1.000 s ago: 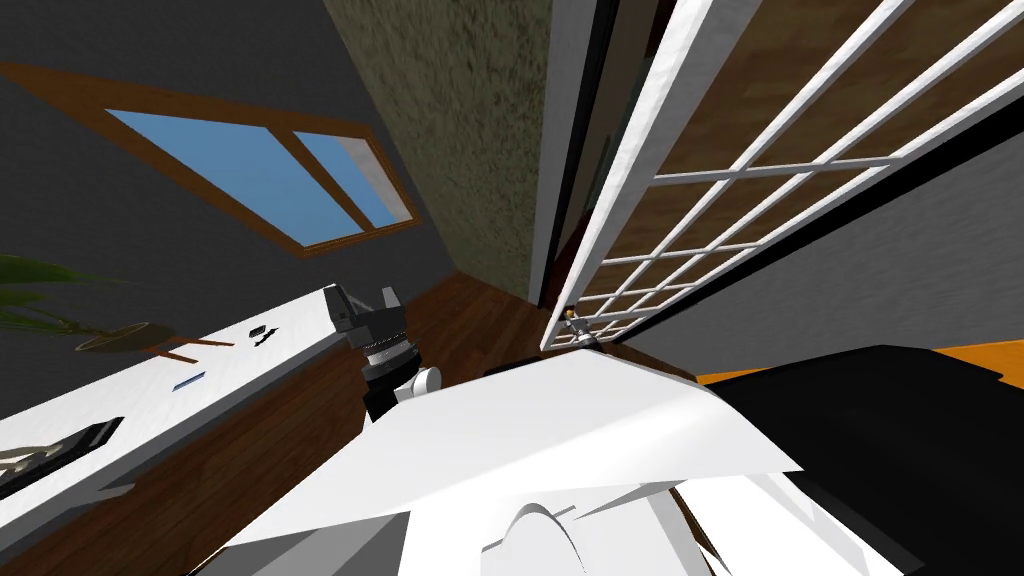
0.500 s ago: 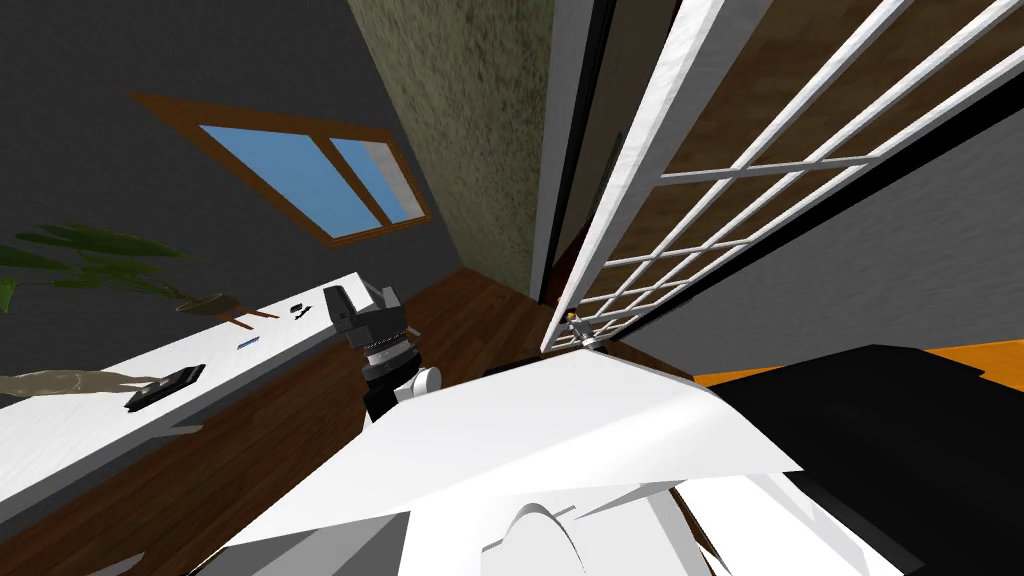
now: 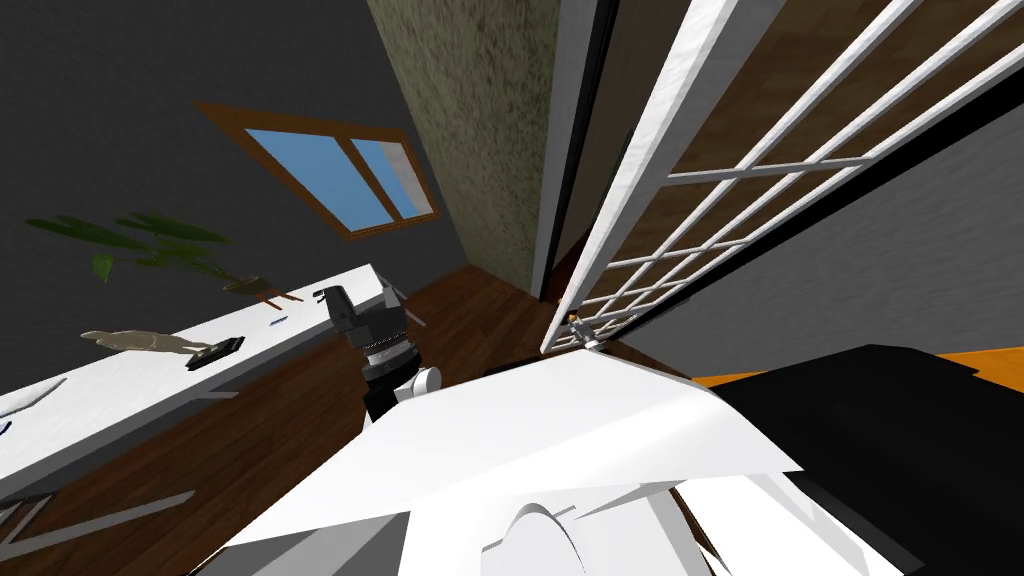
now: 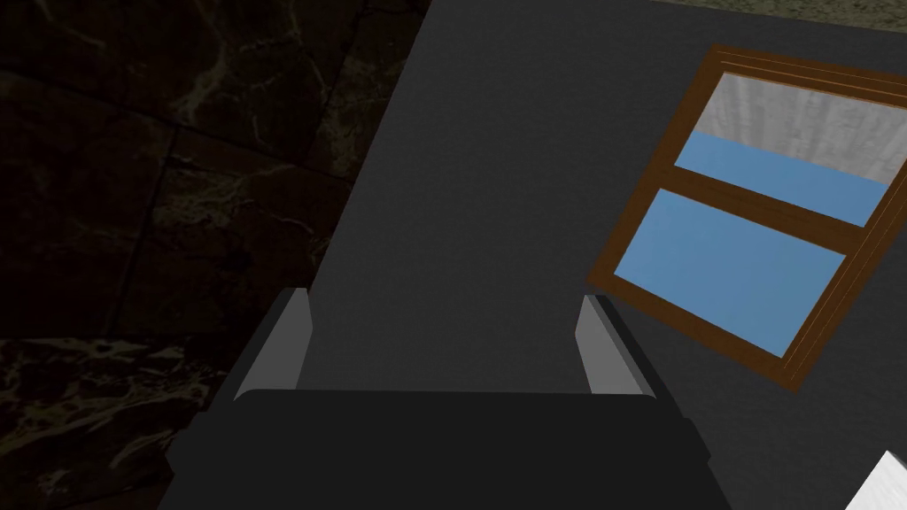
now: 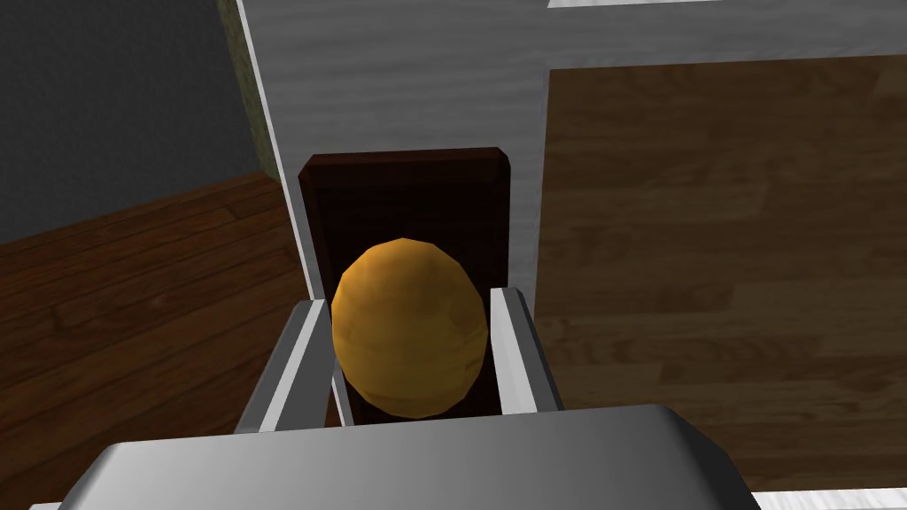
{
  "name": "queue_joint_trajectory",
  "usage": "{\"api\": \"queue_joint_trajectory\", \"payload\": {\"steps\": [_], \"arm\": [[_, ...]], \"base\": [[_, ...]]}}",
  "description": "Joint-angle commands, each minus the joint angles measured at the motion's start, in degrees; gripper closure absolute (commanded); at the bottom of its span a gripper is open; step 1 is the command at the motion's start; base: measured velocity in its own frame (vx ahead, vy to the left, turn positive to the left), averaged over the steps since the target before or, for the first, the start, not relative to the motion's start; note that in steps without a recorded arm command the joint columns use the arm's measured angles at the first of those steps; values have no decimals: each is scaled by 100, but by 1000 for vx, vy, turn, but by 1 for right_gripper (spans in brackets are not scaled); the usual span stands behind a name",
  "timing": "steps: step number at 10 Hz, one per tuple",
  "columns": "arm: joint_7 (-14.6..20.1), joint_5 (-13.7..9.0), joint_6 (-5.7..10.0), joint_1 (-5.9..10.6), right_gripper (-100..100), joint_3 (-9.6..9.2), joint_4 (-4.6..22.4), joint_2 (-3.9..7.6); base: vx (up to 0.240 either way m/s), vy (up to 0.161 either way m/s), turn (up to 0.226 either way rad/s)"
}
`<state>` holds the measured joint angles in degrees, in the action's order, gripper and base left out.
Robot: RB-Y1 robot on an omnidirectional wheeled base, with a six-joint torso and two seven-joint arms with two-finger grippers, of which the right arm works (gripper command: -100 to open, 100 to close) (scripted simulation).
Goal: Pull the door open
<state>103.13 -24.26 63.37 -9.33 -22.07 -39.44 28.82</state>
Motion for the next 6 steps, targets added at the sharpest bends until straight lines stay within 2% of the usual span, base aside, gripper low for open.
{"api": "queue_joint_trajectory", "payload": {"steps": [1,5,6], "arm": [[64,37,154,-99,100,-64,17,55],[233,120,488,-216,100,-206,124,182],[213,116,439,-177,100,-196,163,147]], "base": [[-172,-70,140],[-202,-59,125],[-74,-19,22]]}}
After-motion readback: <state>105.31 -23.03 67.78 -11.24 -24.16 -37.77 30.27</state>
